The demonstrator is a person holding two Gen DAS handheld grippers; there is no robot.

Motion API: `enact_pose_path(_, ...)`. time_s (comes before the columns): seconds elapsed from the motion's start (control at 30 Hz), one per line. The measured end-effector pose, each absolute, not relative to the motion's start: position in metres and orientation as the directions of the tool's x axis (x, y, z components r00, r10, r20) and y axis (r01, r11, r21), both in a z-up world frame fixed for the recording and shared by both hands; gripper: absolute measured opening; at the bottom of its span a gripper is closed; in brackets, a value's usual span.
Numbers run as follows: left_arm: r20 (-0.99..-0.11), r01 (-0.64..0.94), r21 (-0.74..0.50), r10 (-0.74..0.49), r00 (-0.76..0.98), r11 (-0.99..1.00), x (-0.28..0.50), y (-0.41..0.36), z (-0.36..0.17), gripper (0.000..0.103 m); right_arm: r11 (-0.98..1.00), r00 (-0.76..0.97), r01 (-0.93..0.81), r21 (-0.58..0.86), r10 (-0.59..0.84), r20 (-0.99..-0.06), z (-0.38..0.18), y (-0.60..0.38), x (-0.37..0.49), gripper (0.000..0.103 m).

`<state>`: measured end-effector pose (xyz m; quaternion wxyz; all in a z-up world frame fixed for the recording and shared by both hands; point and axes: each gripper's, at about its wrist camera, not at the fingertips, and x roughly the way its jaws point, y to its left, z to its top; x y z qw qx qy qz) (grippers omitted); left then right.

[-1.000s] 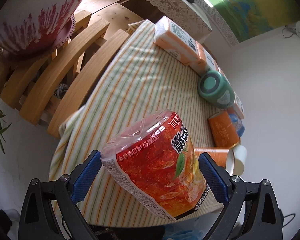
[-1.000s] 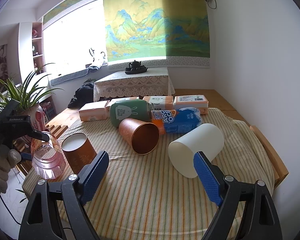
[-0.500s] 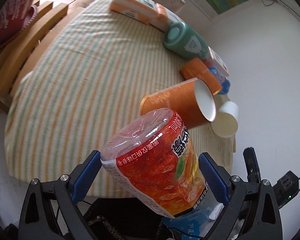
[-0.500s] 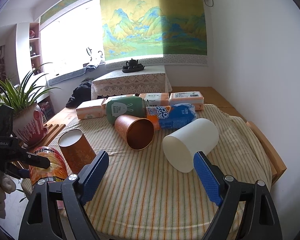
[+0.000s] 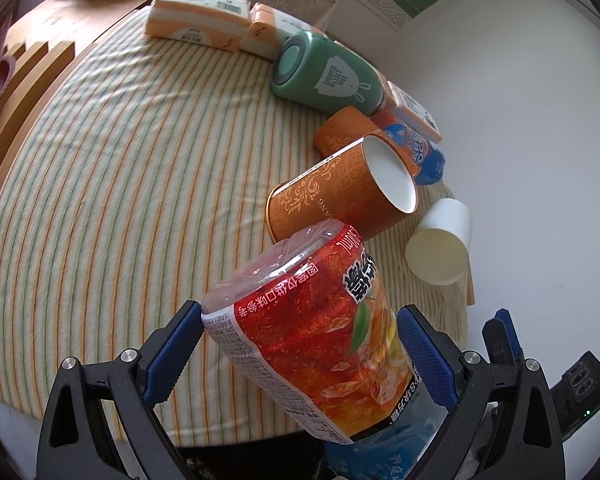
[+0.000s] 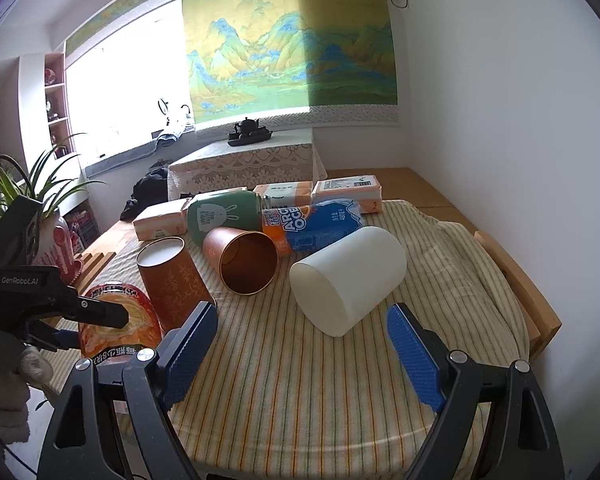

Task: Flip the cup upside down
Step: 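Carry the juice bottle with the left gripper toward the right gripper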

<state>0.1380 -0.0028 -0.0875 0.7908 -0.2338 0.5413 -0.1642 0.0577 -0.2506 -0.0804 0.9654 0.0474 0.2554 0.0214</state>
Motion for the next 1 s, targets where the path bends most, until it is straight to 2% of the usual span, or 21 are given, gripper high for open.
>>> enact_pose_path(0.43,-0.774,0.087,-0.54,-0.535,0.339,0.837,0.158,-0.017,-0.088,0.099,0.994,0.843,-0.069,0.081,0.101,-0.529,-0.084,-0.242,0.067,0.084)
enact_pose_path(0.77,-0.761,0.073,-0.565,-0.553,0.339,0.822,0.155,0.0,-0.092,0.101,0.97,0.778,-0.181,0.16,0.241,-0.58,-0.078,-0.235,0.089,0.085)
enact_pose_path(1.0,-0.75,0.08,-0.582,-0.572,0.332,0.809,0.16,0.002,-0.09,0.102,0.962,0.752,-0.223,0.157,0.272,-0.6,-0.074,-0.23,0.098,0.088)
